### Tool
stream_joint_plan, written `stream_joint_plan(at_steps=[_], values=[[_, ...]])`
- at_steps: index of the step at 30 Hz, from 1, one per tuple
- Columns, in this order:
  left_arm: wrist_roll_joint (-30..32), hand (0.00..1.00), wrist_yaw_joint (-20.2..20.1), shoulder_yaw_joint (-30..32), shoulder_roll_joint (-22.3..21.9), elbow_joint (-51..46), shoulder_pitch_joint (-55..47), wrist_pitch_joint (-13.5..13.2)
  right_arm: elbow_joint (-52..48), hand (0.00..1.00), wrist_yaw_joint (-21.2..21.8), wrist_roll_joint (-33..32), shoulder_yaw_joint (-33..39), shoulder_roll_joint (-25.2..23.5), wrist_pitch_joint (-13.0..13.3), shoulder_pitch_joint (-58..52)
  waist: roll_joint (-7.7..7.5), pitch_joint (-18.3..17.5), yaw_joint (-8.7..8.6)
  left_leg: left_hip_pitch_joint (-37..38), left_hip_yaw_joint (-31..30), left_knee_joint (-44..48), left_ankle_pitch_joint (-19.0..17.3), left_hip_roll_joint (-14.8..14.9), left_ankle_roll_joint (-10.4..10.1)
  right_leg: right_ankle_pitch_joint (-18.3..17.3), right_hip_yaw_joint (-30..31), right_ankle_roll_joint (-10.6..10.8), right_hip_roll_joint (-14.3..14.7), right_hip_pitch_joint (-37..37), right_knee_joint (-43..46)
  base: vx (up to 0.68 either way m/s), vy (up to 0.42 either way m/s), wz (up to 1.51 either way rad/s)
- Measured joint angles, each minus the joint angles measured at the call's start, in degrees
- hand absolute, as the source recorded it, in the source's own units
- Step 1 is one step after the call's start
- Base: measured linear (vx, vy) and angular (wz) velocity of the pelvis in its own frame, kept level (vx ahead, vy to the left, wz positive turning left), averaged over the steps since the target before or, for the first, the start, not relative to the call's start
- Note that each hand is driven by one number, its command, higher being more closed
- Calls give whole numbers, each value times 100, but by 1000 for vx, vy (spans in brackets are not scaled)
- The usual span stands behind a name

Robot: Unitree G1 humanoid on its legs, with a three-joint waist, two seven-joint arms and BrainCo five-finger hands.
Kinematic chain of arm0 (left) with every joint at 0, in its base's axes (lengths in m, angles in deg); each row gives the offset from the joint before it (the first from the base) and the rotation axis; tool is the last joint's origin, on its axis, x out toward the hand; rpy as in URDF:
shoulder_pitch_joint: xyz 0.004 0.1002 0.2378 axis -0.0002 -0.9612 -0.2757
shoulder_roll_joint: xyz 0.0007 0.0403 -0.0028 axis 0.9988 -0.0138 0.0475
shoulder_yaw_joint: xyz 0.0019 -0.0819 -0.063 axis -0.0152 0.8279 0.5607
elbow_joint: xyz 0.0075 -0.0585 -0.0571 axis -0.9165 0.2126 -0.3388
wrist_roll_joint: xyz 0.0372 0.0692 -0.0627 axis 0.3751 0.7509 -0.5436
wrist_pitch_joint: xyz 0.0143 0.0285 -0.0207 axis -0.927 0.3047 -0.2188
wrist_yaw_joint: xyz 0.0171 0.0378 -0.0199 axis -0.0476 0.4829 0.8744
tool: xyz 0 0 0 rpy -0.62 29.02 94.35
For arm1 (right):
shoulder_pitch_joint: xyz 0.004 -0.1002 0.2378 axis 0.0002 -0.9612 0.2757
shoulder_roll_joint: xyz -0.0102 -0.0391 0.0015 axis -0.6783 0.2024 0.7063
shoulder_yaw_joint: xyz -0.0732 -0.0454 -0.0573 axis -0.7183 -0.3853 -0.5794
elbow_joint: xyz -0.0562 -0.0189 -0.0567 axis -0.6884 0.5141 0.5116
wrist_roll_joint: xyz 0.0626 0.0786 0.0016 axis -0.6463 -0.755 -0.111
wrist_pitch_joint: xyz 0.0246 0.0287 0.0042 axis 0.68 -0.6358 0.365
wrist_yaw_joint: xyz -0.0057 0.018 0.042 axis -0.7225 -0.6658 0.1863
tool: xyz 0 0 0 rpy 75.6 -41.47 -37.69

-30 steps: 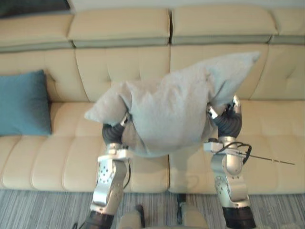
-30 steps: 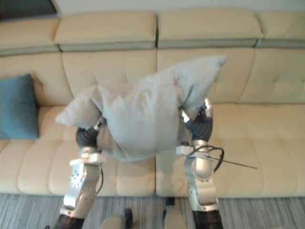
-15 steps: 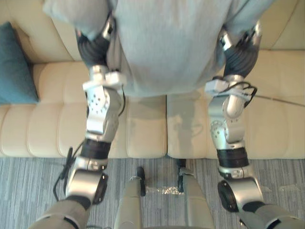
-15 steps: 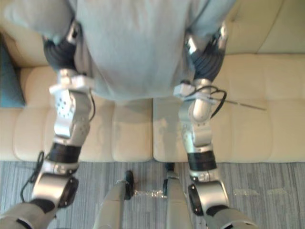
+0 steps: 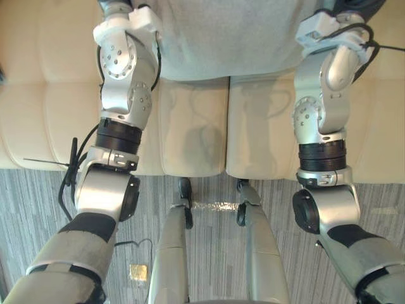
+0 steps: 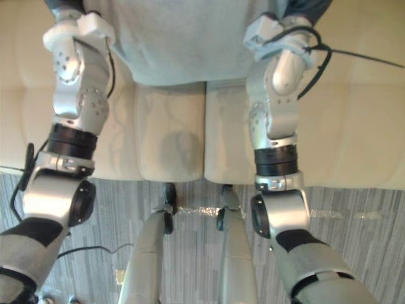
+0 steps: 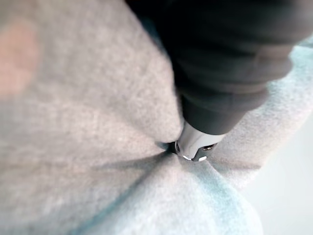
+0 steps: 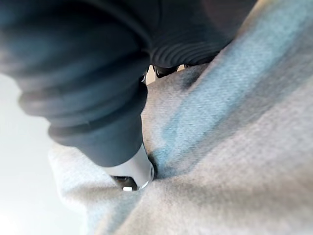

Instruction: Pick up cushions and gather them together orderly.

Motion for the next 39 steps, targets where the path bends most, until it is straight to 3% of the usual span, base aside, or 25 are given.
stream_joint_plan(at_steps=[5, 13, 16, 23, 27, 29, 32, 36, 39], values=[[13, 0, 5, 251, 31, 136, 461, -99, 173, 0, -54, 23, 241, 14, 86, 308, -20, 53, -4, -468, 83, 238, -6, 26, 4, -62, 101, 55, -5, -508, 298, 8, -3, 4], [125, 0, -1, 706, 263, 48, 377, -119, 498, 0, -75, -1, 492, 289, 116, 184, -20, 53, -33, -1043, 65, 672, -85, 121, 127, -62, 47, 73, 40, -896, 394, -11, 2, 1], [113, 0, -23, 1101, 334, -117, -110, -110, 469, 0, -80, -27, 912, 350, 117, -169, -20, 53, -60, -1003, 97, 686, -91, 118, 134, -68, 75, 77, 32, -897, 481, 6, 1, -2], [-84, 0, -507, 1978, 979, -817, -1771, -104, 329, 0, 540, -567, 1435, 1424, 242, -1304, -25, 47, -78, -673, 87, 919, -292, 259, 214, -155, 47, 132, 141, -465, 515, 6, -2, -11], [-119, 0, -659, 2236, 1015, -1420, -2841, -120, 61, 0, 872, -745, 1681, 1421, 309, -2299, -38, 41, -80, -364, 85, 887, -346, 282, 267, -224, 23, 154, 165, -137, 464, 9, -3, -3], [-118, 0, -760, 2263, 858, -1563, -3382, -120, -82, 0, 993, -741, 1699, 1287, 304, -2866, -38, 40, -78, -101, 80, 793, -343, 285, 257, -255, -10, 135, 170, 117, 411, 23, -7, 0], [-80, 0, -912, 2119, 169, -1810, -4381, -119, -520, 0, 1161, -681, 1684, 759, 284, -3910, -58, 19, -71, 553, 77, 511, -359, 264, 244, -388, -69, 95, 162, 687, 348, 79, -21, 3], [228, 0, -1282, 1268, -697, -1815, -5898, 50, -735, 0, 1424, -157, 1358, -6, 128, -5397, -161, -70, -72, 1716, 100, -53, -313, 172, 167, -598, -127, 31, 117, 1630, 277, 127, -12, 4], [686, 0, -1544, 753, -992, -1618, -6756, 213, -640, 0, 1661, 278, 981, -320, -56, -6232, -237, -338, -69, 2474, 99, -430, -293, 161, 133, -739, -174, 10, 116, 2278, 173, 123, -20, 2]])
